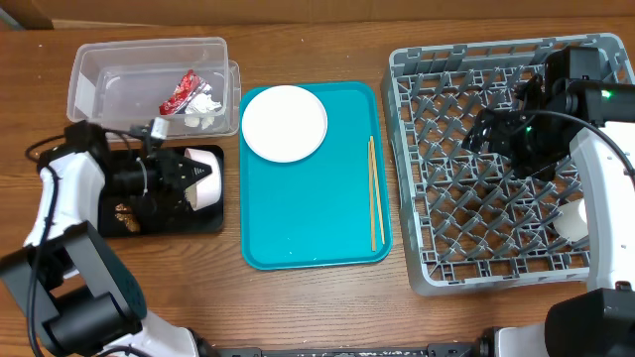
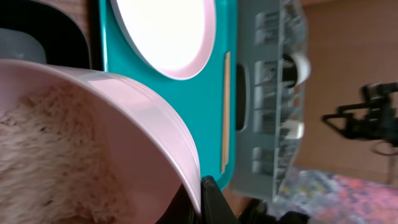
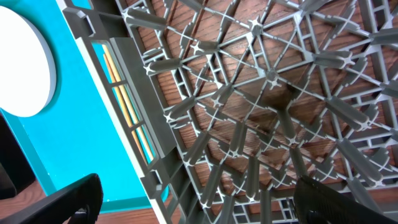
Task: Sort waste into correct bins and load items into the dishwasher
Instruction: 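Tip the rice bowl over the black tray with the left gripper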
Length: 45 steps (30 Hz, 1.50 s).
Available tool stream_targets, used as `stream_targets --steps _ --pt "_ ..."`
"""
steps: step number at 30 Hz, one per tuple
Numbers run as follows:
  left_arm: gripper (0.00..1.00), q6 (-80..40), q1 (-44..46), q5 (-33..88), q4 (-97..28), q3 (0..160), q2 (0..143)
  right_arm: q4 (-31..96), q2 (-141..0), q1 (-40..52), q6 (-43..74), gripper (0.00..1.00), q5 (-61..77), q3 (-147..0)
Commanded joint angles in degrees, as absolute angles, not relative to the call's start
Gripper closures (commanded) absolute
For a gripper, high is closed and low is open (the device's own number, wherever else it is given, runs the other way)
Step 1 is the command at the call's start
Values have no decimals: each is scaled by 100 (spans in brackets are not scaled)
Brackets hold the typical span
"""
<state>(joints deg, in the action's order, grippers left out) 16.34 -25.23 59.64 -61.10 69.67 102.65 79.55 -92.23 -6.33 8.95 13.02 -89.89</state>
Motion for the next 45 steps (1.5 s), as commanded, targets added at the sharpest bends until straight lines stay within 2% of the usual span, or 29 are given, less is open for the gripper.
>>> stream_targets --steps 1,14,23,33,45 --pt "96 2255 -2869 7168 -6121 6823 10613 7964 -9227 -633 854 0 1251 -9002" --pt "96 2237 -3282 8600 -6453 6796 11325 7990 -9227 -633 854 0 1251 -9002" --pt "96 1555 -3288 9028 -6630 6796 11325 7992 -9227 -633 854 0 1251 -9002" --pt "96 982 -3371 9061 -6641 6796 11325 8009 -9227 -633 854 0 1251 -9002" --pt "96 915 -3701 9061 -6643 6796 11325 8034 -9227 -633 854 0 1251 -9002"
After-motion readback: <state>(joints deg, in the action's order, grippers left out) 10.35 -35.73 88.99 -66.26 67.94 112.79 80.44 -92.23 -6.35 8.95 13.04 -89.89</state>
